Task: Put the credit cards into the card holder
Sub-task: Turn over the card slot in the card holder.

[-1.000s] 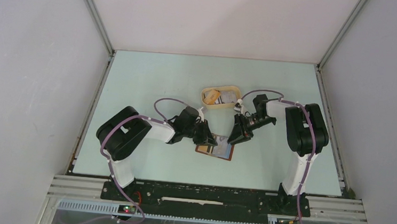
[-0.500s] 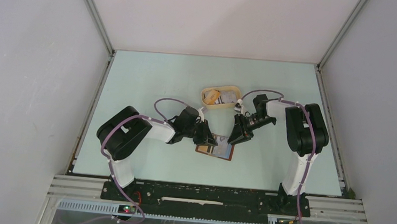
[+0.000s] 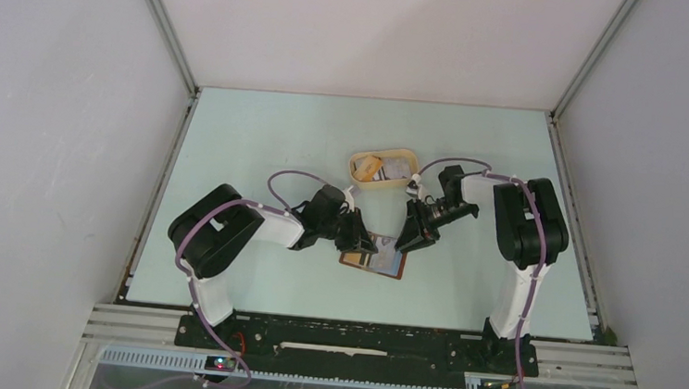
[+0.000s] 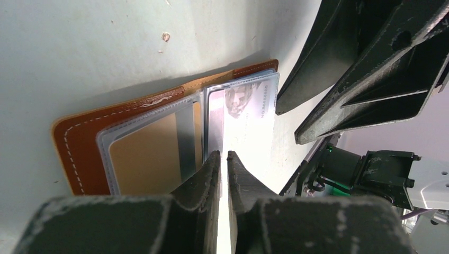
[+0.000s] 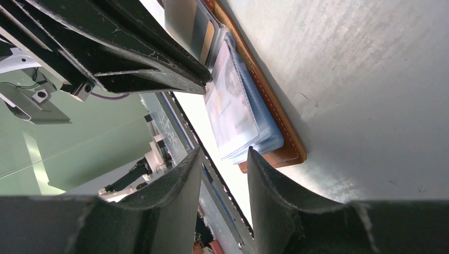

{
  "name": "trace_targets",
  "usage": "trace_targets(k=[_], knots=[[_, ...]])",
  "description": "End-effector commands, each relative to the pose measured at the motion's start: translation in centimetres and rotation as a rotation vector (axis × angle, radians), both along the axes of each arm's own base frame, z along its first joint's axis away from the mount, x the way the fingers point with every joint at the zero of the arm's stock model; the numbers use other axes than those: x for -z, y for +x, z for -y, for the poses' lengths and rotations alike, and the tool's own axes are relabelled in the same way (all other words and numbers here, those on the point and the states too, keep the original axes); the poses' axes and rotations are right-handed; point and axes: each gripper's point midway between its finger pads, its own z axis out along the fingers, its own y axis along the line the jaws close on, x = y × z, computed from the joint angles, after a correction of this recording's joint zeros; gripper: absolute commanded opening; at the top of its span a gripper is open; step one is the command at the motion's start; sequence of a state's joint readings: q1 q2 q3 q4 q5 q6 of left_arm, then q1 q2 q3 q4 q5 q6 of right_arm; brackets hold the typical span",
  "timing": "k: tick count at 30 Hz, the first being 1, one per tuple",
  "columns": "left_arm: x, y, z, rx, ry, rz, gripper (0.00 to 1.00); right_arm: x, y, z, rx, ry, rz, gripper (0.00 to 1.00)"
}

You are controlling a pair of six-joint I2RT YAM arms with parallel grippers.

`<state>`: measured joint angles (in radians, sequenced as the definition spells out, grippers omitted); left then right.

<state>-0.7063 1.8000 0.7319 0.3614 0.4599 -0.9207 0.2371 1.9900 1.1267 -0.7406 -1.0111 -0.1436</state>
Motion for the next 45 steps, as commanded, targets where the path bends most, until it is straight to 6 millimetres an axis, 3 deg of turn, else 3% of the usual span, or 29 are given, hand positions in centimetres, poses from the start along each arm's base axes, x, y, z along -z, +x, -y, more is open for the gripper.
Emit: trace_targets(k=[1, 19, 24, 34, 45], knots=[[0.6, -0.5, -0.3, 0.005, -0.005, -0.023, 0.14, -0.4, 0.7, -0.5, 0.01, 0.029, -0.006, 0.45], [0.4, -0.5, -0.2, 0.008, -0.011, -0.021, 0.15, -0.8, 0.5, -1.5, 0.019, 0.12, -0.082, 0.47], [0.2, -0.4, -0.1, 0.005, -0.022, -0.017, 0.2, -1.7, 0.5, -2.0, 0.02, 0.193, -0.109, 0.46], [-1.3, -0.1, 0.0, -0.017, -0.067, 0.014, 0.43, -2.3, 0.4, -2.5, 0.018, 0.242, -0.13, 0.46], [-3.6, 0.8, -1.0, -0.073, -0.082, 0.09, 0.47, -3.5, 0.2, -3.6, -0.016, 0.297, -0.136, 0.45]])
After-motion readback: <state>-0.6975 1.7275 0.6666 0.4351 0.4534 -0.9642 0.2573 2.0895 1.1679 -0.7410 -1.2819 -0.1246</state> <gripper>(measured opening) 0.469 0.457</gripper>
